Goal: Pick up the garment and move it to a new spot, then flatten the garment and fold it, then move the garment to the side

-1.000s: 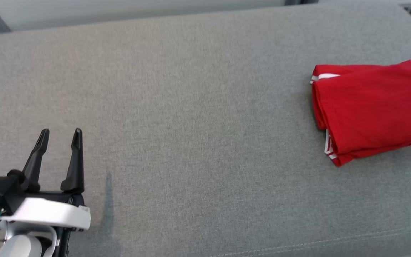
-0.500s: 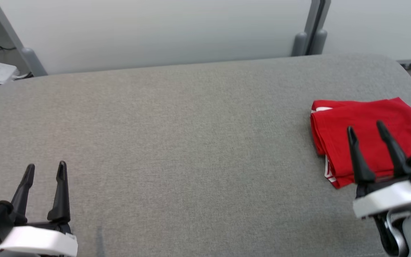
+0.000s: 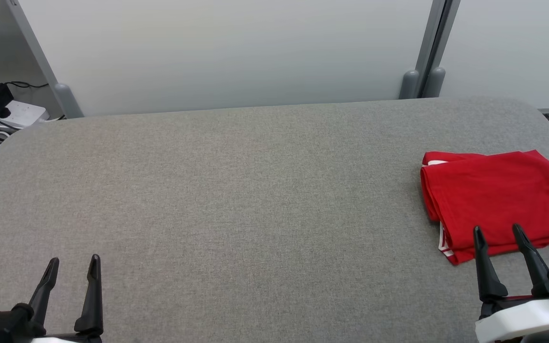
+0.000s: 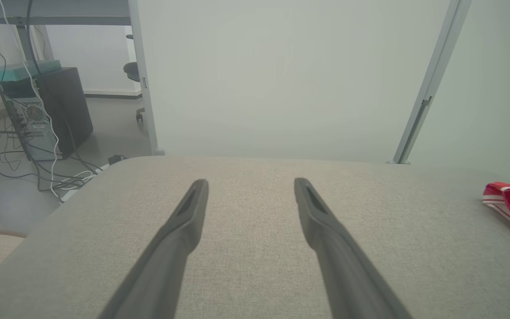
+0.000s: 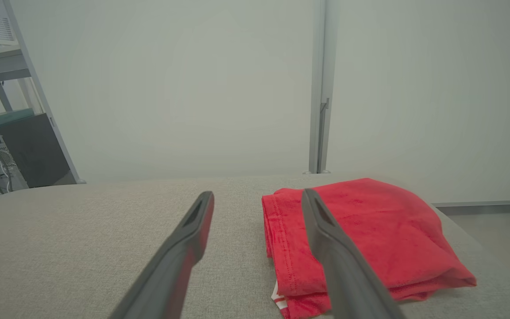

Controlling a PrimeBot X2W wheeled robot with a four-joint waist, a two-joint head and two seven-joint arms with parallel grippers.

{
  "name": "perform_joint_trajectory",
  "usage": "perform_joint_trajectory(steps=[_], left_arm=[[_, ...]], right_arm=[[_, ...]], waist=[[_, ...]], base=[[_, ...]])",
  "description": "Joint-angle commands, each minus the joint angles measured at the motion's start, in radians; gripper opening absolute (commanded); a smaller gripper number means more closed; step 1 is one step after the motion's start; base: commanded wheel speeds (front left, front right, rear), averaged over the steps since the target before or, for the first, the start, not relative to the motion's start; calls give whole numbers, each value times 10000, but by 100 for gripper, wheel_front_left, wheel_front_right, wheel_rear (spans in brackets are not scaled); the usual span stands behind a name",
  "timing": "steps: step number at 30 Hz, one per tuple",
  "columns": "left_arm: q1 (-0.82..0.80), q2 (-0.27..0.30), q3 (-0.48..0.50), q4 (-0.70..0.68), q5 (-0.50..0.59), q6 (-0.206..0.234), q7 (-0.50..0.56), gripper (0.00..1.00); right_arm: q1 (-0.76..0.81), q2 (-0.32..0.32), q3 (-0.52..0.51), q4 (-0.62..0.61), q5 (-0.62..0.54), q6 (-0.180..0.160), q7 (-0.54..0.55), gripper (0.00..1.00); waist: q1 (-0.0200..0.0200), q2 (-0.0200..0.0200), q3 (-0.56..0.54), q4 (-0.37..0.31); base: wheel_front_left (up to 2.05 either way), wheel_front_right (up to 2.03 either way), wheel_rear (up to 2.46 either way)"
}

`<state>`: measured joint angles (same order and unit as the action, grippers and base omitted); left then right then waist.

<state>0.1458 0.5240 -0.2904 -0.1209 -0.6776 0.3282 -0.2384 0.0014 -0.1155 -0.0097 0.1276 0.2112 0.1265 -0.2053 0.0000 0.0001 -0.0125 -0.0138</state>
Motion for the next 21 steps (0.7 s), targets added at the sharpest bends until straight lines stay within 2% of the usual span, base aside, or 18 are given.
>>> perform_joint_trajectory(steps=[1, 21], left_arm=[[-275, 312, 402, -159, 115, 75, -107, 100], [-384, 488, 238, 41, -18, -202, 51, 100]], right_arm=[[-62, -71, 67, -420, -82, 42, 83, 100], [325, 81, -118, -879, -162, 42, 435, 100]], waist=[[0, -1, -47, 13], [0, -1, -128, 28]], base=[[0, 0, 0], [0, 0, 0]])
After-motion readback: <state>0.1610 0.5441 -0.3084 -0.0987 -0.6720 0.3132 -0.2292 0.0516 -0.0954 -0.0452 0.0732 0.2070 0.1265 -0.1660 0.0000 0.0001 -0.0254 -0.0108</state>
